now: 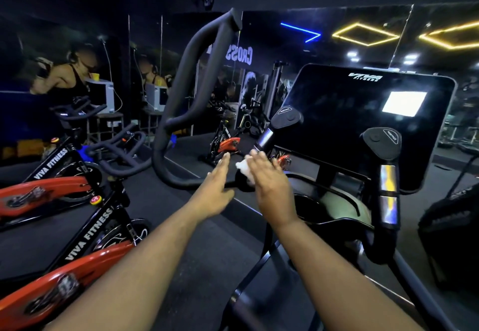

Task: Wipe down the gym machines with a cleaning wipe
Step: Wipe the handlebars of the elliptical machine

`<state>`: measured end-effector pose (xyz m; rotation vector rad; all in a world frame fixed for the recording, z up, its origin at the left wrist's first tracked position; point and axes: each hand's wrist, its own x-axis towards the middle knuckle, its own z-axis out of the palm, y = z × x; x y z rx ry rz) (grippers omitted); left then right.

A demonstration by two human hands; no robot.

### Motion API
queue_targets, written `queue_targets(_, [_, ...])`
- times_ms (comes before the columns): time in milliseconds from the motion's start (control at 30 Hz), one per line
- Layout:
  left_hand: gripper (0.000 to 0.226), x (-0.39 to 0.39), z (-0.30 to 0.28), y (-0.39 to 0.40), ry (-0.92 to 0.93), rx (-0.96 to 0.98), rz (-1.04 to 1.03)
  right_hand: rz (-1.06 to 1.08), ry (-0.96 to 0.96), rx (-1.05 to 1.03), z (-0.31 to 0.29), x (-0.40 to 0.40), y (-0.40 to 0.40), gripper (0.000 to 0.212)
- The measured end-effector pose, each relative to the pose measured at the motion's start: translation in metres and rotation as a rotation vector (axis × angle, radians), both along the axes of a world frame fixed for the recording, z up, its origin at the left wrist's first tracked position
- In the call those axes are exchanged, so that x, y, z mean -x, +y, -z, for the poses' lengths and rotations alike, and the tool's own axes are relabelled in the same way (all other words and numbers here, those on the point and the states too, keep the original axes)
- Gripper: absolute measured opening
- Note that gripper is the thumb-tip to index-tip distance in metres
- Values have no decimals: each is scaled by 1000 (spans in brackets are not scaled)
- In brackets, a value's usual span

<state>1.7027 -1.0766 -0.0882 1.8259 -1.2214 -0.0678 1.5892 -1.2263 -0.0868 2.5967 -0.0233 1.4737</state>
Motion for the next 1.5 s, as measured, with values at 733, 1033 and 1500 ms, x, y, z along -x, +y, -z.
queue_targets(733, [79, 9, -16, -22, 5, 108, 100, -90, -380, -1231, 12, -62, 28, 17])
queue_targets(1033, [75, 8, -6, -8, 65, 19, 52, 32, -196, -1192, 27, -46, 17, 26])
queue_targets(1500, [75, 2, -16, 13, 16, 17, -5, 209, 35, 230, -35, -19, -19, 61])
